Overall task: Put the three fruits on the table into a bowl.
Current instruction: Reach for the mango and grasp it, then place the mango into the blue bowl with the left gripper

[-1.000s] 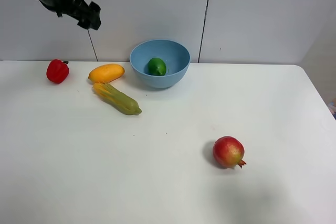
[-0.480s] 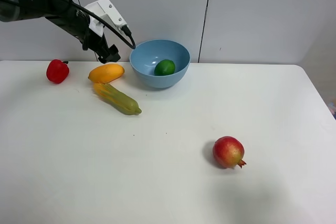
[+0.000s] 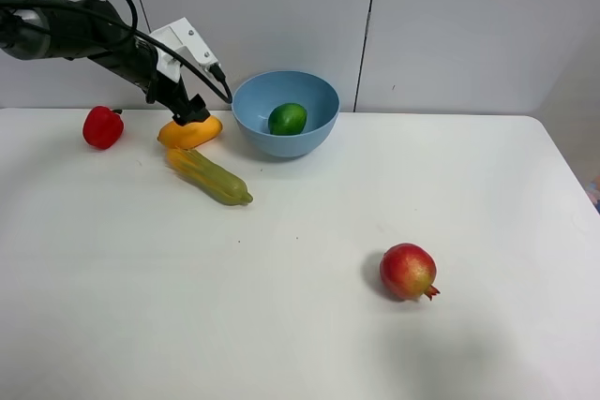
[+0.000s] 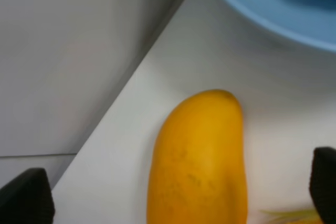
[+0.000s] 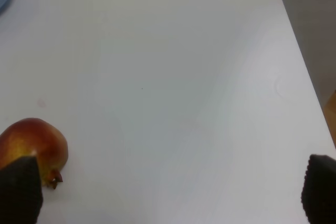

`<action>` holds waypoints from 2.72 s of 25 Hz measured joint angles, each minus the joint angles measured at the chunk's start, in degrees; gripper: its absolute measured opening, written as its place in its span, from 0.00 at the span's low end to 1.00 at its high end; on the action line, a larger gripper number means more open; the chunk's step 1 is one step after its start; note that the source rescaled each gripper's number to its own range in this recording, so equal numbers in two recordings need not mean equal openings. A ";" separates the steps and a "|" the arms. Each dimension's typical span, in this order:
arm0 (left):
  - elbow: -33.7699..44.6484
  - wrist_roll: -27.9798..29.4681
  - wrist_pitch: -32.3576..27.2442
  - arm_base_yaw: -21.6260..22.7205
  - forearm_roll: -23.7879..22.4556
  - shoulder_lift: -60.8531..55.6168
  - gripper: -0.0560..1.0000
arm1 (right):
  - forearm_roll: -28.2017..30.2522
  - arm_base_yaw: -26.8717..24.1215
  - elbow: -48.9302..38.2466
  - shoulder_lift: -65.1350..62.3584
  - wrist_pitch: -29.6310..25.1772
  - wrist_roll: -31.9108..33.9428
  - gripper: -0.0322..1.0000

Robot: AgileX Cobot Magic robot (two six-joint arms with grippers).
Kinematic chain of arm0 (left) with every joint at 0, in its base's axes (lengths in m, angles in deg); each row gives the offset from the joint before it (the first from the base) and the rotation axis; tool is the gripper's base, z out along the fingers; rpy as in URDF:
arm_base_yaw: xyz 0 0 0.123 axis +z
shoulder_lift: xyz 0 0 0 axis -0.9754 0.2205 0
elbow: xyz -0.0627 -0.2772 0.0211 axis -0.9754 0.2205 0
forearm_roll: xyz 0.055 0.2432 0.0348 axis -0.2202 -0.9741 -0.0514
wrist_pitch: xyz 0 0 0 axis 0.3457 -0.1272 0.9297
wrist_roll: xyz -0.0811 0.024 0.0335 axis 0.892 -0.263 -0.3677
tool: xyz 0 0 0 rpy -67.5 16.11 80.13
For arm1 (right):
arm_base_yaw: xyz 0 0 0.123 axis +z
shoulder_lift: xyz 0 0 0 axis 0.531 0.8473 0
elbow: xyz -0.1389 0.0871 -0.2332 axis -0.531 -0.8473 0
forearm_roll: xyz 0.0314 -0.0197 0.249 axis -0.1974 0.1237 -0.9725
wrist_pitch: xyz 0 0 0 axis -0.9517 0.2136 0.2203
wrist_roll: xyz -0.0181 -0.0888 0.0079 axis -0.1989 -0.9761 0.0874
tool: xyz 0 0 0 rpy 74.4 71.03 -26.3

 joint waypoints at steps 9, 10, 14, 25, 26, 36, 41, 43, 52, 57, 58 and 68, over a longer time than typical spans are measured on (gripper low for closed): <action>0.00 -3.94 3.62 0.43 7.90 5.05 0.98 | 0.00 0.00 0.00 0.00 0.00 0.00 1.00; 0.00 -4.38 4.51 0.43 8.32 5.51 0.98 | 0.00 0.00 0.00 0.00 0.00 0.00 1.00; 0.00 -6.42 7.15 0.54 11.12 7.49 0.98 | 0.00 0.00 0.00 0.00 0.00 0.00 1.00; 0.00 -8.34 9.60 3.17 14.24 10.88 0.98 | 0.00 0.00 0.00 0.00 0.00 0.00 1.00; 0.00 -8.39 9.67 3.49 14.24 11.24 0.98 | 0.00 0.00 0.00 0.00 0.00 0.00 1.00; 0.00 -8.58 9.44 3.59 18.50 11.77 0.11 | 0.00 0.00 0.00 0.00 0.00 0.00 1.00; 0.00 -8.57 8.72 3.53 18.69 11.63 0.13 | 0.00 0.00 0.00 0.00 0.00 0.00 1.00; 0.00 -8.30 6.73 3.43 18.70 10.69 0.13 | 0.00 0.00 0.00 0.00 0.00 0.00 1.00; 0.00 8.97 -5.65 -0.25 18.51 -11.79 0.13 | 0.00 0.00 0.00 0.00 0.00 0.00 1.00; -0.05 21.27 -3.01 -6.97 16.34 -16.26 0.13 | 0.00 0.00 0.00 0.00 0.00 0.00 1.00; -0.05 24.35 -2.37 -8.55 14.47 -15.84 0.13 | 0.00 0.00 0.00 0.00 0.00 0.00 1.00; -0.05 43.25 14.43 -15.72 -6.72 -4.27 0.13 | 0.00 0.00 0.00 0.00 0.00 0.00 1.00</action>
